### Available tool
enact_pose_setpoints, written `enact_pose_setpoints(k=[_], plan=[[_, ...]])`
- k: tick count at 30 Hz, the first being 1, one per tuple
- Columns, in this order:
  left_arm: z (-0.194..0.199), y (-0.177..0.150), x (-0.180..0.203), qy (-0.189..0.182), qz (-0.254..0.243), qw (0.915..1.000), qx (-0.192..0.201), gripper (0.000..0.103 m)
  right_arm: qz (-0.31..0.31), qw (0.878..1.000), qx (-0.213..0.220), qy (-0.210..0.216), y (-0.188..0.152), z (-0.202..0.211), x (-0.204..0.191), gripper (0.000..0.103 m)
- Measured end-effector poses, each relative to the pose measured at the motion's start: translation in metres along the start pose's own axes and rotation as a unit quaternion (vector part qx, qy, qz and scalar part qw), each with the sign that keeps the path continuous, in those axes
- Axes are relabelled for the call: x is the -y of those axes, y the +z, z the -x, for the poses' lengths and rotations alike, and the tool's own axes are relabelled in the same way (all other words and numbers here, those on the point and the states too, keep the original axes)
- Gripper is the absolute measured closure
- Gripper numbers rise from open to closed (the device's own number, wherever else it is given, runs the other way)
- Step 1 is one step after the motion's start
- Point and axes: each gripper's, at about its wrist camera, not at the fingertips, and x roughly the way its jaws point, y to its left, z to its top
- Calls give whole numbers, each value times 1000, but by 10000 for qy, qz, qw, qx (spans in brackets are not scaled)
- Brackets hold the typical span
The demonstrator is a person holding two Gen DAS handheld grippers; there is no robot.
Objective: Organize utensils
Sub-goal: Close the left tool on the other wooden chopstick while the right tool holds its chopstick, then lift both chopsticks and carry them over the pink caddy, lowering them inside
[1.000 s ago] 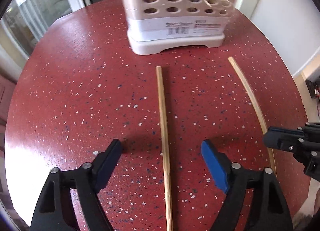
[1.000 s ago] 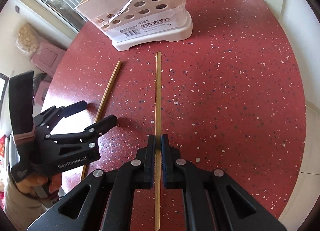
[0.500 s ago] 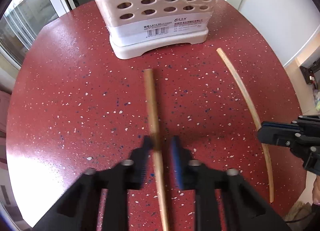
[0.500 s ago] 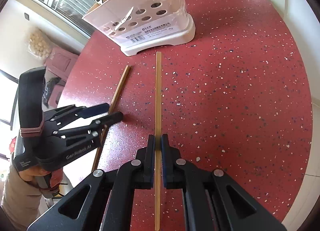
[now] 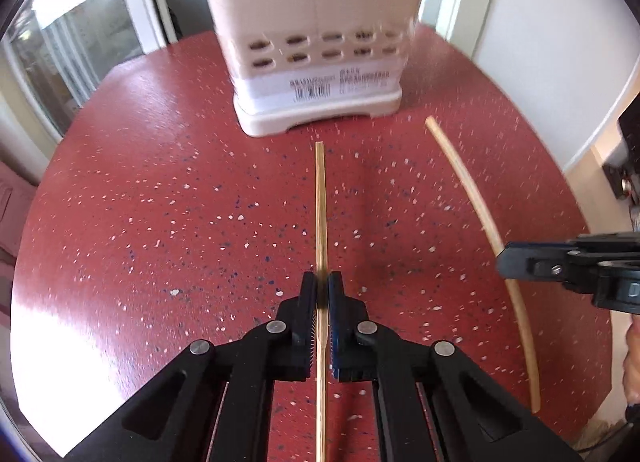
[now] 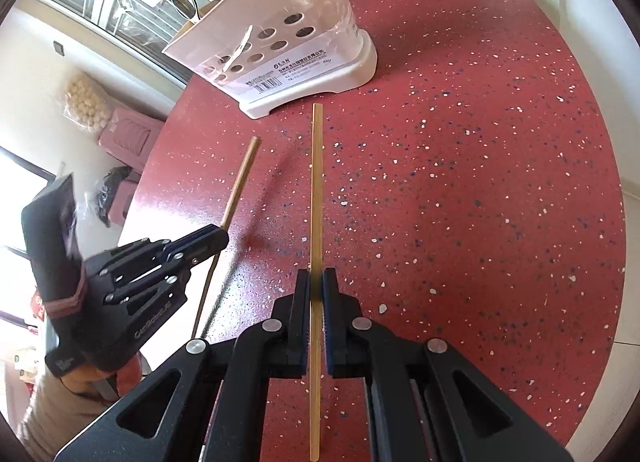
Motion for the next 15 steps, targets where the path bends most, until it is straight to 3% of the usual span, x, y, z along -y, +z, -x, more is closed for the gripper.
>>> enact_pose_setpoints(k=[10,15], plan=[[36,-25,-24,21,799,9920,977,68,149,9995,203,195,-9,6,-12,97],[47,-42,-31,-24,1028,9874,1202,68,290,9985,390,233,-9,12,-22,97]])
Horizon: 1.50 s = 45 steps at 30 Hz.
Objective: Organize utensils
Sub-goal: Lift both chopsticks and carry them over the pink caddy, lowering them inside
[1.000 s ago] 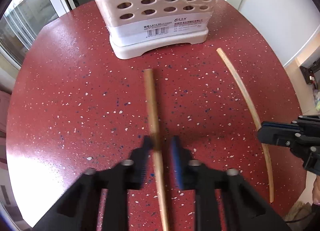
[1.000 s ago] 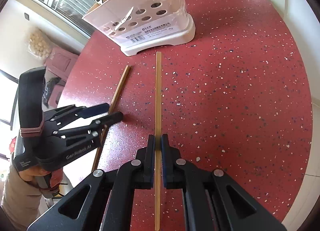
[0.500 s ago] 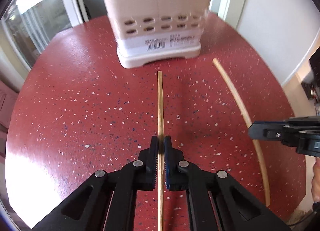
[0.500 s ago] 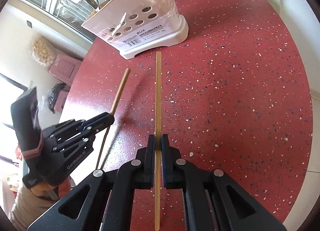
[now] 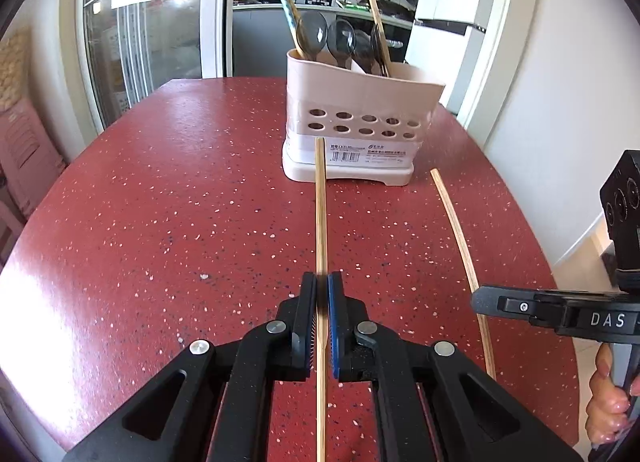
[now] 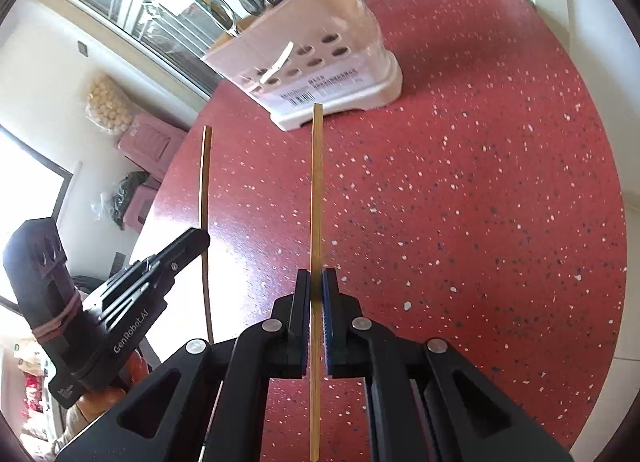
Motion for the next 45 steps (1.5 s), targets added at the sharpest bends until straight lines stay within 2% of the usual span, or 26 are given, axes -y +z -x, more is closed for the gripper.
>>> enact_pose_setpoints(k=[8,13,18,29,45], plan=[[13,-8,-4,49,75,9996,277,68,257,9994,233,-27,4,9,-18,97],[20,-13,-12,-7,250,9992,305,68,346,9990,287,-64,6,10,-22,97],[29,-8,-15,-25,326,9985,437,68,331,9983,468,-39,14,15,-24,97],[43,54,-17,-257,306,9943,984,68,541,9937,973,83,58,40,-32,97],[55,133,-15,-541,121,9883,1421,68,707,9884,1318,247,108,53,-38,97]])
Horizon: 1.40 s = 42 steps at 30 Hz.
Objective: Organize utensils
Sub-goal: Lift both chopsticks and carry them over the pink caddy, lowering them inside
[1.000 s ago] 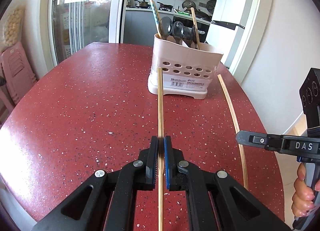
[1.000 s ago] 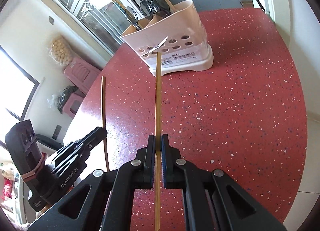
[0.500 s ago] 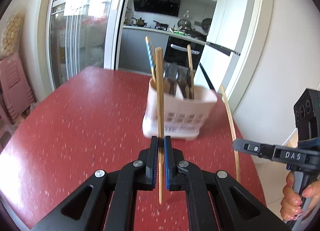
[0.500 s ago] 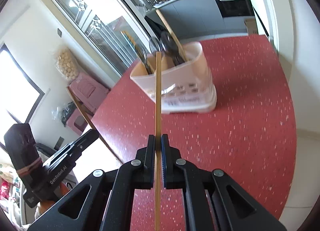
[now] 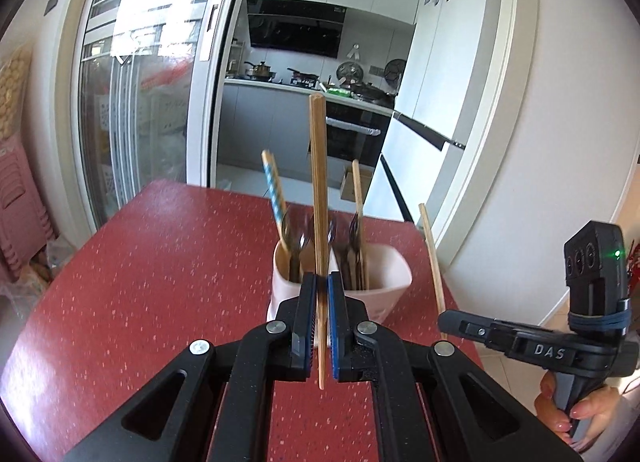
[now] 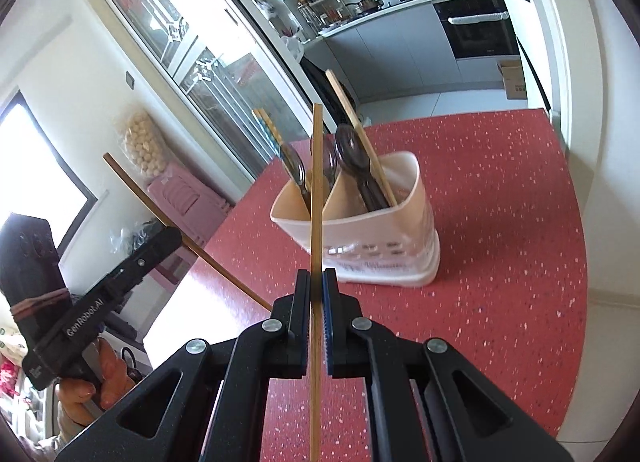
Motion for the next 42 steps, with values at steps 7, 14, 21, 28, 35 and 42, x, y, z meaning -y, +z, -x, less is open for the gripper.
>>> enact_pose_setpoints(k=[7,14,21,28,35,42], plan=[[0,33,3,-67,-39,9997,216,68,105,9997,235,-58,26,5,1,97],[-11,60,5,-1,-148,9990,421,68,173,9983,514,-201,60,4,2,97],[-35,73,5,86,-249,9984,499,68,338,9937,966,-457,99,-8,-2,97],[-66,68,2,149,-296,9987,393,68,567,9857,1409,-735,117,-32,-2,97],[-95,54,-3,200,-272,9992,207,68,1038,9750,1669,-1035,111,-58,-4,97],[-114,36,-7,292,-266,9992,49,68,1654,9587,1789,-1468,88,-79,-7,97]])
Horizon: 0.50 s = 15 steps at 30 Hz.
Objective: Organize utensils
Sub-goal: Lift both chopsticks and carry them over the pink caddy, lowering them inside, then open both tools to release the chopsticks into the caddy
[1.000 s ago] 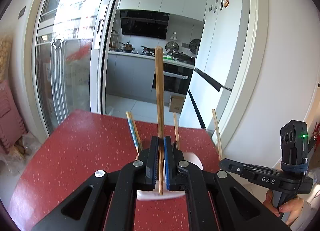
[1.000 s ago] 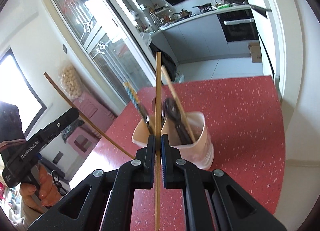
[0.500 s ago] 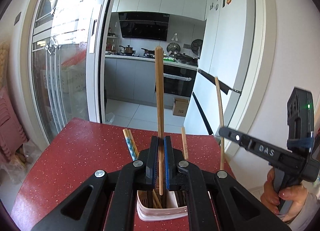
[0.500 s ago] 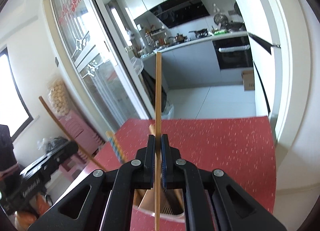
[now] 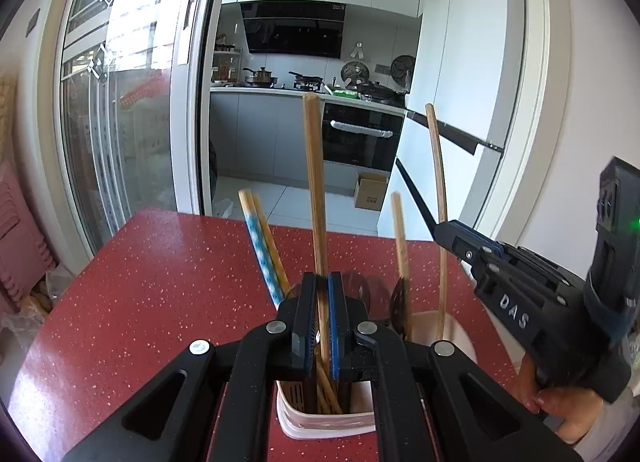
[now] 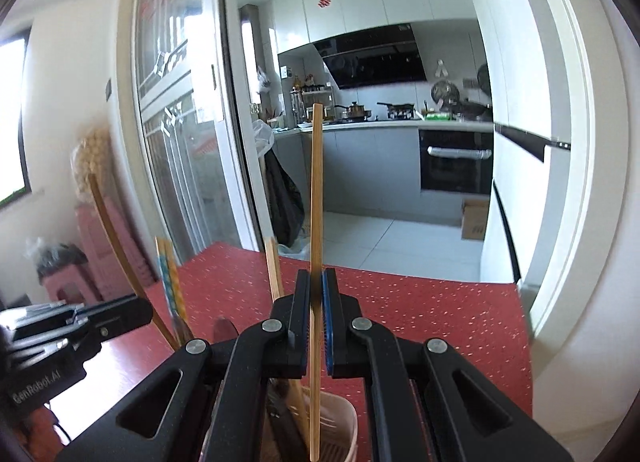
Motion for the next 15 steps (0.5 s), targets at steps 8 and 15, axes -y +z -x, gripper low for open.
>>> enact_pose_setpoints(k=[8,15], plan=[[-10,-14,1,102,-11,9999,-130,68,503,9987,-38,-90,-25,1,-16,97],[-17,-19,2,186,-43,9995,-267,67,594,9980,-227,-17,-35,2,-19,97]])
